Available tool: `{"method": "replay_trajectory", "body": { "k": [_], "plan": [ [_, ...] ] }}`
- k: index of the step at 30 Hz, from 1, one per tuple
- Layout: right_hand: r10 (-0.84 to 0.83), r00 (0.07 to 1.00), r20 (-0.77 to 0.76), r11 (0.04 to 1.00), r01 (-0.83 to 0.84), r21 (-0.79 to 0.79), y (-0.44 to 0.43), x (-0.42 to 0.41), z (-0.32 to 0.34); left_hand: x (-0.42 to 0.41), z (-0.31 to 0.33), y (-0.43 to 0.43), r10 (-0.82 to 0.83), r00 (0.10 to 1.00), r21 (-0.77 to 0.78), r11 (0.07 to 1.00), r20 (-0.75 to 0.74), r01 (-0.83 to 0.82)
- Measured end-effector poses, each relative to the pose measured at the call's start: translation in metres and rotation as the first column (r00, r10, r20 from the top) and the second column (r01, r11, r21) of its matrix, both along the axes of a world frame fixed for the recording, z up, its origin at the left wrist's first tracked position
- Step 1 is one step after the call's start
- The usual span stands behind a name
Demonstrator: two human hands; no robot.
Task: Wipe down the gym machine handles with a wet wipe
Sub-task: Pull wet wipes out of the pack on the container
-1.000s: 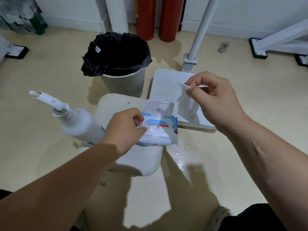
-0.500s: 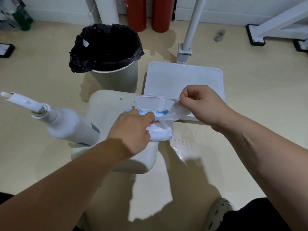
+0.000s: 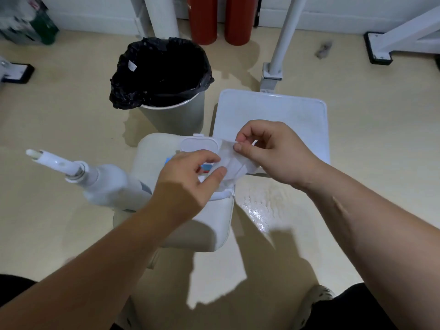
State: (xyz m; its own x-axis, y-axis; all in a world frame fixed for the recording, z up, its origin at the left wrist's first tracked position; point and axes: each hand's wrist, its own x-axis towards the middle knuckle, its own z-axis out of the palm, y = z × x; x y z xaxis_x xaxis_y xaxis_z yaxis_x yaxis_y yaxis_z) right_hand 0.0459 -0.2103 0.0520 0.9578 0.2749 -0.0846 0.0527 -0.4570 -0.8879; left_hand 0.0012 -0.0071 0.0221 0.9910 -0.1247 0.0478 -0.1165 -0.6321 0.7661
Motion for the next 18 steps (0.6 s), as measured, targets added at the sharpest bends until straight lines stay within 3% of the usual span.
{"method": "replay_trajectory", "body": {
  "k": [2,5,10,15,18],
  "plan": [
    [0.019,0.999,0.04,0.999,-0.018,-0.031,-0.001,-0.003,0.015,-0.001,0.021,-0.012,0.018,0.965,-0.273,0.958,-0.26,-0.091],
    [-0.013,1.0,-0.002,1.0,0.013,-0.023,-0.007,-0.017,0.048,-0.003,0.053,-0.025,0.053,0.92,-0.37,0.905,-0.388,-0.209],
    [-0.16,0.978,-0.135,0.986,0.164,0.016,-0.015,-0.036,0.147,-0.005,0.153,-0.032,0.179,0.906,-0.295,0.906,-0.384,-0.304],
    [-0.101,0.979,-0.177,0.995,0.098,-0.021,-0.007,-0.055,0.279,-0.016,0.298,-0.023,0.172,0.932,-0.292,0.918,-0.318,-0.268],
    [-0.062,0.986,-0.152,0.998,0.065,0.016,0.009,-0.061,0.36,-0.031,0.39,-0.013,0.243,0.923,-0.296,0.896,-0.299,-0.332]
  ]
}}
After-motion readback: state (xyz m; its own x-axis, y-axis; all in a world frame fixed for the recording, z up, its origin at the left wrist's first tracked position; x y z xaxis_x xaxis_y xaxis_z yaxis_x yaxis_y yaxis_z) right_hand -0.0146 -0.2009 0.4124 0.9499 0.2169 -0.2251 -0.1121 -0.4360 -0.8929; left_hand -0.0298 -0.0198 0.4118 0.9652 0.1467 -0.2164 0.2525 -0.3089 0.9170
